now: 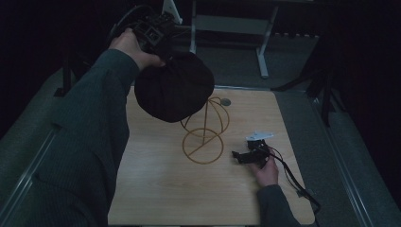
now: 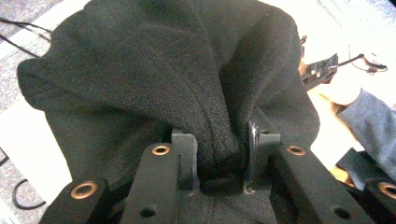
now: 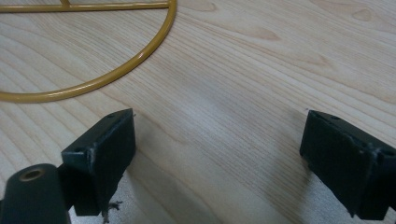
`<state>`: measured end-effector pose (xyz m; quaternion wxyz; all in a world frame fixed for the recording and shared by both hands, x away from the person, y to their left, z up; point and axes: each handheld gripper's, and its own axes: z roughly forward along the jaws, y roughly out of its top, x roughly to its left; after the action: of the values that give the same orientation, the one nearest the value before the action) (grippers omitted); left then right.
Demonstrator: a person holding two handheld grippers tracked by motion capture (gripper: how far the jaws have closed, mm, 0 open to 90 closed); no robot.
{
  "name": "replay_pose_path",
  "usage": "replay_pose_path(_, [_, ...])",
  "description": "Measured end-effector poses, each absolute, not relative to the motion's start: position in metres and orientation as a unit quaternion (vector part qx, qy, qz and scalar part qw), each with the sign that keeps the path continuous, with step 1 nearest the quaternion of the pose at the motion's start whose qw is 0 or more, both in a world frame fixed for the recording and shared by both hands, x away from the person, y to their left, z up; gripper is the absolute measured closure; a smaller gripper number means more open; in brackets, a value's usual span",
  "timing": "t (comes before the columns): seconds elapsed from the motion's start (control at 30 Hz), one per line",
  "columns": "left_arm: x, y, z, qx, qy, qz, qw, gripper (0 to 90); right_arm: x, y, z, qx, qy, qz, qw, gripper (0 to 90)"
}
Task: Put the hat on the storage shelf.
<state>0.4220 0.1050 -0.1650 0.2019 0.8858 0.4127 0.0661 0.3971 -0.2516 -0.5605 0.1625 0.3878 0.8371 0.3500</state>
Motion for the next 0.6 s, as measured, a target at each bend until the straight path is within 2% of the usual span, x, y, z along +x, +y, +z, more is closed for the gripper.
replay_pose_path(0.6, [0.425, 0.083, -0.170, 0.894, 0.397, 0.065, 0.194, 70.3, 0.397, -0.252, -0.561, 0.388, 0.837, 0.350, 0.162, 10.2])
